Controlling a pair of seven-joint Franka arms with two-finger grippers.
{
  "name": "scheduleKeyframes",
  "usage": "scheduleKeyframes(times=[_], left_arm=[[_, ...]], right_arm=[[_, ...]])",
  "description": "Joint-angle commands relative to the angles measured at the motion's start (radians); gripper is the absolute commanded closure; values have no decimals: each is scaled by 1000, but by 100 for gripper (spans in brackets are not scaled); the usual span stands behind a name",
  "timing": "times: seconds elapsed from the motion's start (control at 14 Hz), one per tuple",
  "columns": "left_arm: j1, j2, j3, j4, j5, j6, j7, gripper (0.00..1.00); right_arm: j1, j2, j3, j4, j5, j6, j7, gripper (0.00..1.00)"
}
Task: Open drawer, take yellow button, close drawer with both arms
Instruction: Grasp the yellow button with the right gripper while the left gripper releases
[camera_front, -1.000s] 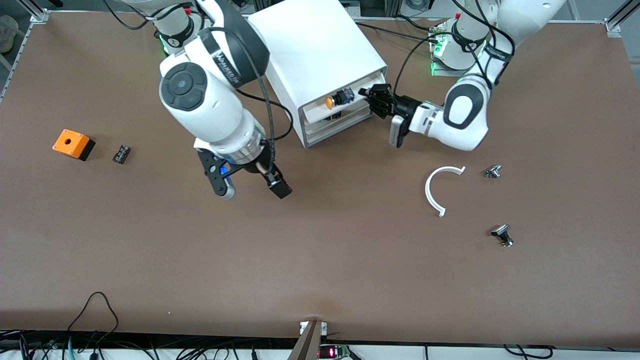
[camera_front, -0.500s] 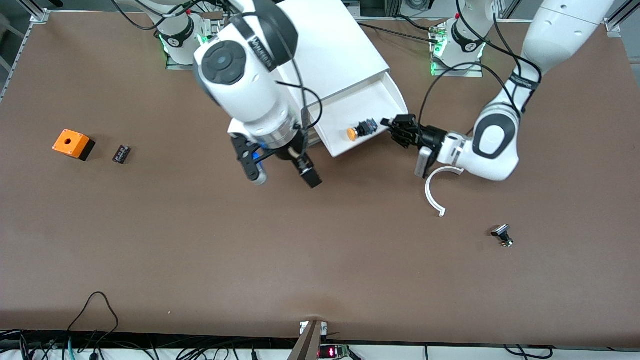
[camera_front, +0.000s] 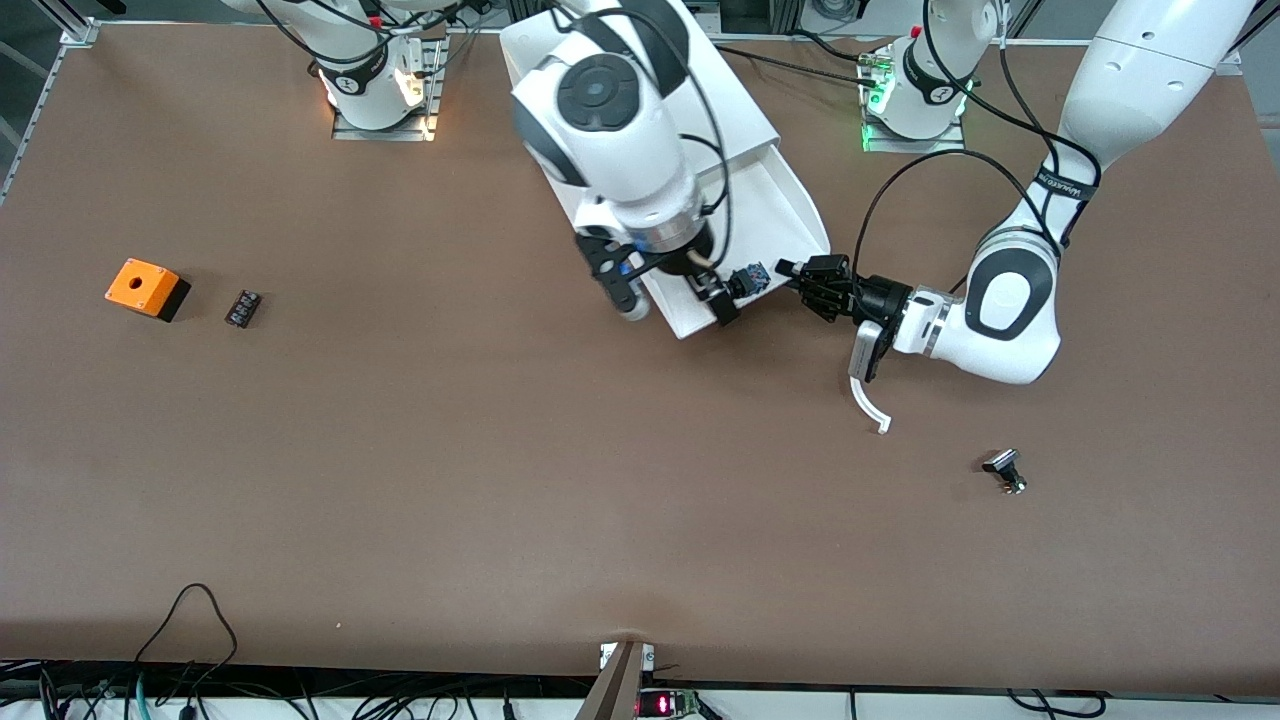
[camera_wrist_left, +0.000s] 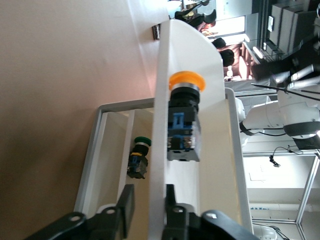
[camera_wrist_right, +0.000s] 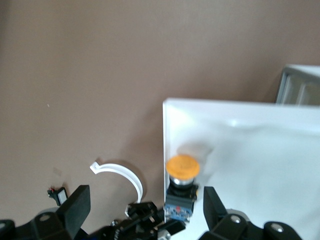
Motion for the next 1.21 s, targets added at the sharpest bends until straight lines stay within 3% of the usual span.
scheduleKeyframes(times=[0.0, 0.57, 0.64, 0.71, 0.93, 1.0, 1.14], left_arm=[[22, 5, 5, 102, 90, -77, -161, 0], [47, -11, 4, 401, 401, -289, -605, 0], [45, -11, 2, 433, 443, -309, -645, 0], [45, -11, 1, 462, 477, -332, -683, 0], [45, -30, -2, 537, 590, -371, -774, 0], [45, -40, -2, 559, 624, -377, -800, 0], [42, -49, -8, 609, 694, -398, -844, 0]], right_arm=[[35, 27, -14, 48, 7, 10, 28, 0], [101, 118, -17, 36, -47, 41, 60, 0], [99, 118, -17, 36, -45, 36, 57, 6], [99, 116, -17, 38, -45, 30, 51, 21], [96, 107, -17, 41, -44, 13, 47, 86], [98, 104, -17, 41, -44, 12, 49, 100], [98, 104, -21, 41, -44, -2, 49, 100]])
